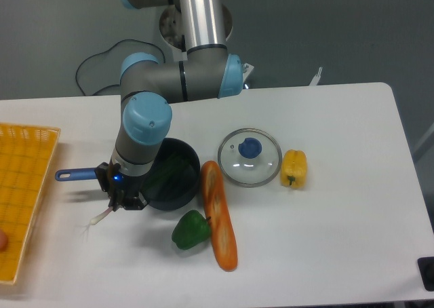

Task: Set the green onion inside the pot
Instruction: 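Lower the green onion into the saucepan beside its rim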

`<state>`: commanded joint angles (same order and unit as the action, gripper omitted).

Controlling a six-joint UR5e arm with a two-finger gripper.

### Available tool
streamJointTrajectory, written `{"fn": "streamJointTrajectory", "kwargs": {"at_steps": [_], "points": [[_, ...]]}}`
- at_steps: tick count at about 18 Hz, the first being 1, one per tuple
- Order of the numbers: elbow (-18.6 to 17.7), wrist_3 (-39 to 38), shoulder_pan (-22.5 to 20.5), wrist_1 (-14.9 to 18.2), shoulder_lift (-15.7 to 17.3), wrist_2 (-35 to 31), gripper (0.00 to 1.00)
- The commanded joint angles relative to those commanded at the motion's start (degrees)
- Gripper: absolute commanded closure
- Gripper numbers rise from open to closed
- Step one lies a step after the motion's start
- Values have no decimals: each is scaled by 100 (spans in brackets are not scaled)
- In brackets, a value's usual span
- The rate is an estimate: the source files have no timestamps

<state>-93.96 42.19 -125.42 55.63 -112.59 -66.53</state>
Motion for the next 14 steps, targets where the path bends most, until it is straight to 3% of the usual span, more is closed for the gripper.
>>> {"fn": "streamJointTrajectory", "kwargs": {"at_steps": [6, 7, 8, 10, 12, 13, 14], "points": [[-18, 44, 9, 17, -9, 0, 92], [-18, 44, 9, 18, -9, 0, 87], [-9, 53, 9, 18, -17, -9, 73], [0, 114, 0, 26, -18, -9, 68], [0, 193, 0, 26, -26, -26, 35], [0, 306, 0, 26, -35, -44, 2], [35, 325, 0, 35, -44, -87, 0]]}}
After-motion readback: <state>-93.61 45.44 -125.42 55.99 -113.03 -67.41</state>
